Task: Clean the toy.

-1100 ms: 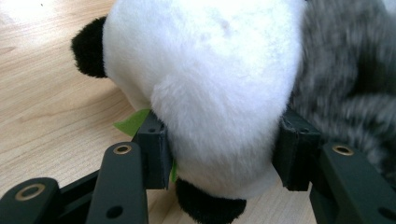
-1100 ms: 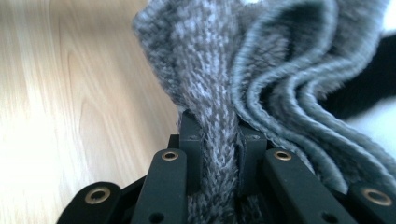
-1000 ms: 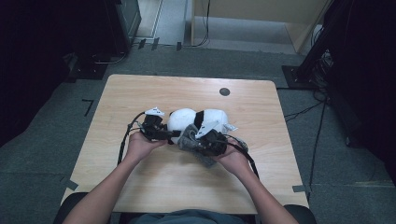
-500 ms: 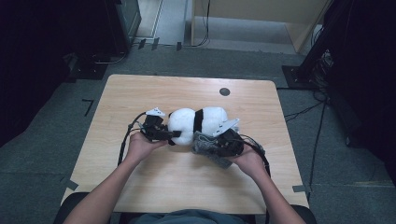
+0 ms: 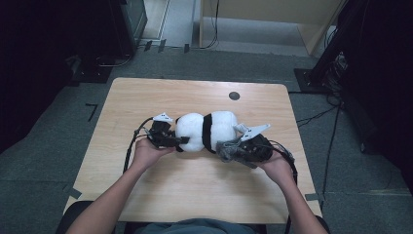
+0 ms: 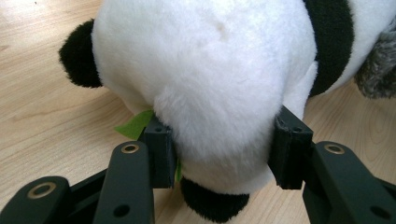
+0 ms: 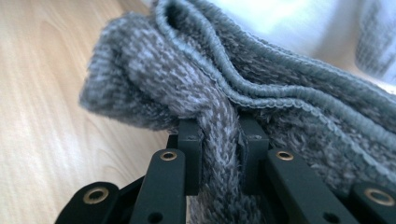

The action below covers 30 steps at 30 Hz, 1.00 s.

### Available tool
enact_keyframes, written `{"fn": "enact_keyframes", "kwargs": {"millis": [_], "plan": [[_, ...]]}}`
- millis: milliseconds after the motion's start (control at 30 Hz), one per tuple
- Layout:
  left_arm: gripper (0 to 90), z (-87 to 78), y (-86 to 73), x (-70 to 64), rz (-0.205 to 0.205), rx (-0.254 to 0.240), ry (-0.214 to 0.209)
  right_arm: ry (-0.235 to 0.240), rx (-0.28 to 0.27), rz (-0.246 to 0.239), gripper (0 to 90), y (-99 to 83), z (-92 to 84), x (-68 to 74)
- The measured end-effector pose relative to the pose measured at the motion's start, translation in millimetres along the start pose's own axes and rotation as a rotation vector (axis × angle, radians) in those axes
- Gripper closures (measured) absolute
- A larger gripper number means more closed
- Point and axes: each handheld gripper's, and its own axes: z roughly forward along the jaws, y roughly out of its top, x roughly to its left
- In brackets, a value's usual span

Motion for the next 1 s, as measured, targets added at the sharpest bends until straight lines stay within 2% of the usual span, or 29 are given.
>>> {"fn": "enact_keyframes", "kwargs": {"millis": [133, 267, 433, 600, 800, 1000], "plan": [[51.8, -0.1, -0.3, 0.3, -0.002, -0.001, -0.001, -0.026, -0.004, 0.032, 76.4, -5.8, -4.2, -9.0], [51.8, -0.3, -1.0, 0.9, -0.012, -0.009, -0.004, -0.046, -0.046, 0.045, 76.6, -4.3, -14.7, -12.5], [51.8, -0.3, -1.3, 1.8, -0.016, -0.011, -0.010, -0.054, -0.119, 0.049, 77.0, 8.9, -28.8, -7.5], [51.6, 0.0, -1.5, 1.1, -0.015, -0.013, -0.008, -0.023, -0.191, 0.048, 77.1, 31.2, -37.1, -0.2], [51.6, -1.3, -1.2, 0.8, -0.026, -0.015, -0.017, -0.002, -0.196, 0.011, 77.2, 66.8, -23.1, 14.1], [51.7, -2.2, -0.5, 1.3, -0.029, -0.012, -0.019, 0.007, -0.182, 0.019, 77.4, 89.8, 1.3, 17.6]]}}
